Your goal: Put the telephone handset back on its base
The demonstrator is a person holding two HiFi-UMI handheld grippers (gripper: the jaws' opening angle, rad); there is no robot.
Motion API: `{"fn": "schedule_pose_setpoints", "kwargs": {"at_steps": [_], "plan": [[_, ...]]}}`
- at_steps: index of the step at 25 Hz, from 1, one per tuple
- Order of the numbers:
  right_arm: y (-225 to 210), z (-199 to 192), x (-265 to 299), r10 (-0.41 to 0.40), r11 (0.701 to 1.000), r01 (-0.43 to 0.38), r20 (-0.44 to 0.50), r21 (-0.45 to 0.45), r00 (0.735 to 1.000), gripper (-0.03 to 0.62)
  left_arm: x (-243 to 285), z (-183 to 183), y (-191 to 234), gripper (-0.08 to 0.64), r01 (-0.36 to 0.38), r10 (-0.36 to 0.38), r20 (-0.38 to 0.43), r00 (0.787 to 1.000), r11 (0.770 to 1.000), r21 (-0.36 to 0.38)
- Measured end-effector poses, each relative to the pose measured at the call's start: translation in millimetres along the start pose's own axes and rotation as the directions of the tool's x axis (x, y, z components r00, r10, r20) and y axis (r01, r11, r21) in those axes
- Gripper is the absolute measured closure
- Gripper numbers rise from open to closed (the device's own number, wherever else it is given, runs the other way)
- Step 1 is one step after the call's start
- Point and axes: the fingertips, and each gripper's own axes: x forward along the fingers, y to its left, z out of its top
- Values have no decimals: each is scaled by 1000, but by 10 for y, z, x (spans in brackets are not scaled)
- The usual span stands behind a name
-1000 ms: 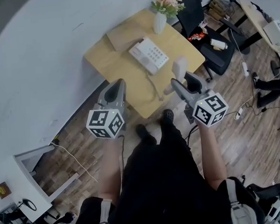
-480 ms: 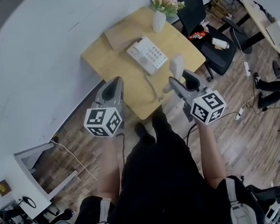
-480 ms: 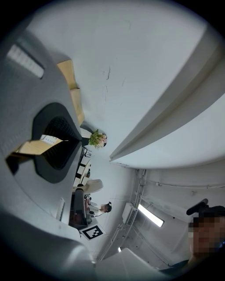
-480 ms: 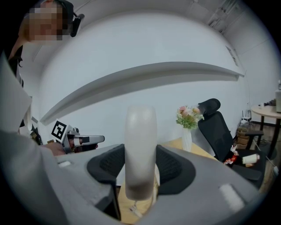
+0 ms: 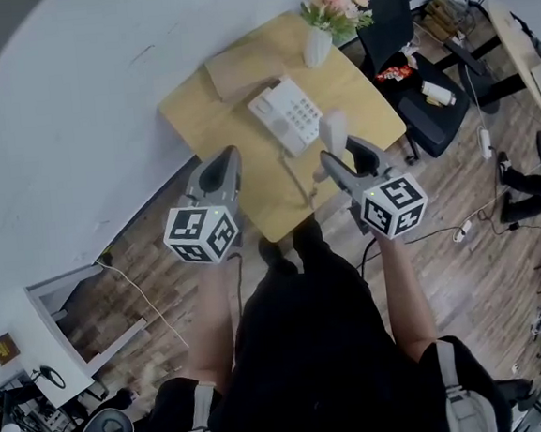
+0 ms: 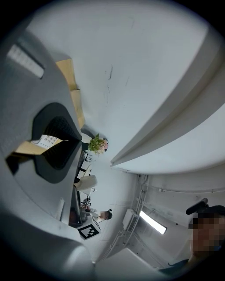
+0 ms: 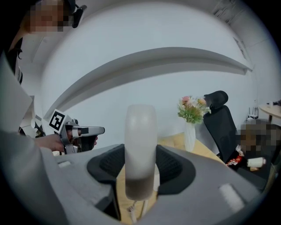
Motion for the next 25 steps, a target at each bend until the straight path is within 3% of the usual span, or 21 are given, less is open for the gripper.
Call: {"fn": "schedule_pose_setpoints", "kwargs": {"at_steps": [25], "plan": [[-608,-532,1295,125,985,-151,-254,-88,959,371,540,-154,443,551,-206,204,-33,978,975,-83]]}}
